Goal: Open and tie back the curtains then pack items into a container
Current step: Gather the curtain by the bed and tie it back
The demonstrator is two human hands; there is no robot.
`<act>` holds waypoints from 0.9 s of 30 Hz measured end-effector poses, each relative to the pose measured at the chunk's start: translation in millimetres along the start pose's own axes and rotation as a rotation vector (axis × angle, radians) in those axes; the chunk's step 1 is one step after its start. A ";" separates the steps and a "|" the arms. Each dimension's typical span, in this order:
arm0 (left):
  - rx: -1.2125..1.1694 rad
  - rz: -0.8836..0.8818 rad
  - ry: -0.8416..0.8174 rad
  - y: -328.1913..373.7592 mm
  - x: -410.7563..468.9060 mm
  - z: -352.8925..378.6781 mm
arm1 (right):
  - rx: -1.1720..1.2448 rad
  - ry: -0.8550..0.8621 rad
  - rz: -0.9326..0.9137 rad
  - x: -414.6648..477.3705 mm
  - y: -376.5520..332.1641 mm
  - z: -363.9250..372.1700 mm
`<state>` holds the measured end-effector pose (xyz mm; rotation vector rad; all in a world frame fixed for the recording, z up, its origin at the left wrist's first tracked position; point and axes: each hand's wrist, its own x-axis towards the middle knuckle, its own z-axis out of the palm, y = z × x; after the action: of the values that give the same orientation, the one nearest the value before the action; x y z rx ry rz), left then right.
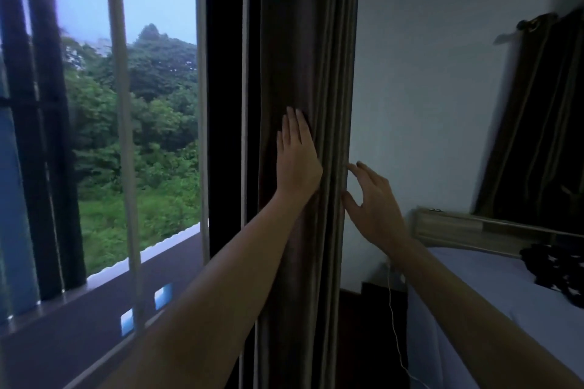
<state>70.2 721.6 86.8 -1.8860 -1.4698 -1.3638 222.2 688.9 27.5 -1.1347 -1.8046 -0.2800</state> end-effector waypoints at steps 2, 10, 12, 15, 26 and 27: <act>-0.027 -0.007 -0.006 -10.1 -13.8 13.7 | 0.043 0.005 -0.036 14.2 4.7 10.9; 0.171 0.021 -0.108 -61.5 -70.6 42.0 | 0.228 -0.045 -0.010 59.9 15.2 61.1; 0.225 0.031 -0.119 -72.0 -76.0 37.0 | 0.266 -0.024 0.011 62.8 11.8 71.2; 0.254 0.083 -0.131 -80.3 -76.5 28.6 | 0.222 0.125 0.054 62.2 8.5 78.1; 0.147 0.118 -0.220 -94.4 -102.0 6.9 | 0.285 0.054 0.057 24.2 -28.9 86.6; 0.139 0.123 -0.225 -93.8 -104.6 3.9 | 0.280 0.057 0.068 13.2 -29.9 88.8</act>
<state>-9.5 705.9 -27.9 -2.0536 -1.4817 -0.9953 144.0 734.4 0.1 -0.9776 -1.6901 -0.0176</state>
